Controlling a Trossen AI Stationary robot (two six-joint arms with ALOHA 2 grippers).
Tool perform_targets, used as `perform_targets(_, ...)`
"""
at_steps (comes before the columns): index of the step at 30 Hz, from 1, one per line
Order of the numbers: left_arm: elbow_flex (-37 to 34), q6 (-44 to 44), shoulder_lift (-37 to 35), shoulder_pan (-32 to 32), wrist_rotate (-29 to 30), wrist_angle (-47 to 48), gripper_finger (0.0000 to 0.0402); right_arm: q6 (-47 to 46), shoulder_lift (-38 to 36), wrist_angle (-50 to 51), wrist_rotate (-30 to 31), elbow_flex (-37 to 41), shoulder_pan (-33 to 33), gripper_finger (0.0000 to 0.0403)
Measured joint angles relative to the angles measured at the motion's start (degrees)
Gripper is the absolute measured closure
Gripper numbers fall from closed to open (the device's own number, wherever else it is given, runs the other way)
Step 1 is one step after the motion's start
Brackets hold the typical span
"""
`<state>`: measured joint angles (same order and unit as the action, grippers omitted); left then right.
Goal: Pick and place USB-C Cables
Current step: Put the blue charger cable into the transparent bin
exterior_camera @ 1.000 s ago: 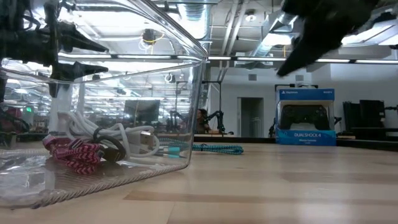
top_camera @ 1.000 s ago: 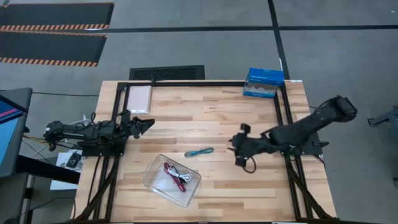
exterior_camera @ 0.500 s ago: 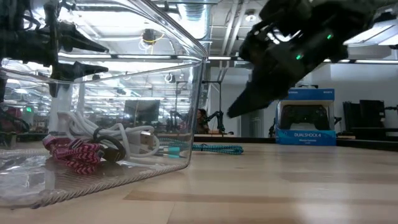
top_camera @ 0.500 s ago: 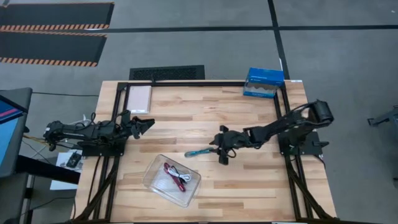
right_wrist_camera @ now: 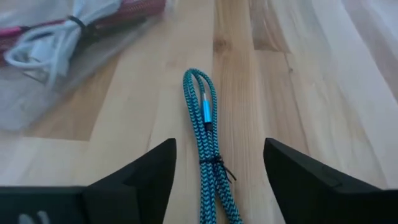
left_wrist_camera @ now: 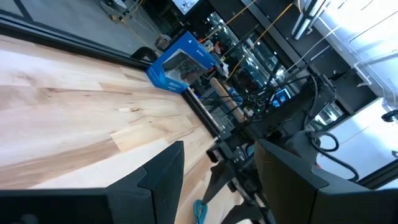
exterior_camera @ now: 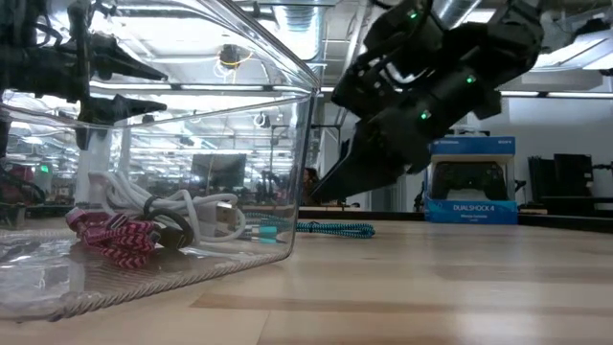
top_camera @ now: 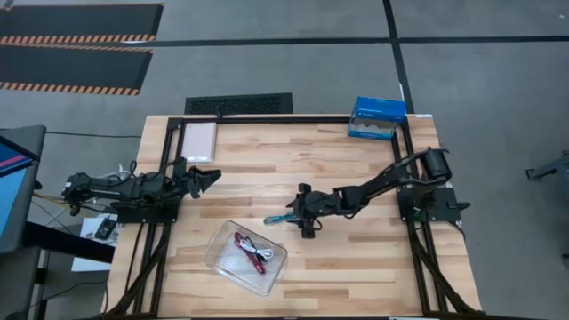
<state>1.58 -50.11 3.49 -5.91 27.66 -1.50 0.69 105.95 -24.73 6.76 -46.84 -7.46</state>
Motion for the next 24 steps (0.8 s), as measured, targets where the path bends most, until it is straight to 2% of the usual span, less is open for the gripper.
perform_targets(5,0.00,-0.13,0.00,0.00,-0.04,0.00,0.0216,1.65,3.22,-0.11,0.00,-2.49,0.03,0.0123)
perform_targets(11,0.00,-0.15,0.00,0.00,-0.07,0.00,0.0216,2.36,6.78,-0.38,-0.46,-3.79,0.21,0.0121)
perform_targets(17,0.00,-0.18,0.01,0.00,-0.11,0.00,0.0216,-1.99,9.72,-1.03,-1.38,-3.90,1.14,0.0121)
perform_targets(24,0.00,-0.15,0.00,0.00,-0.10,-0.01,0.0216,-2.60,10.39,-0.75,-0.91,-3.68,1.24,0.0145)
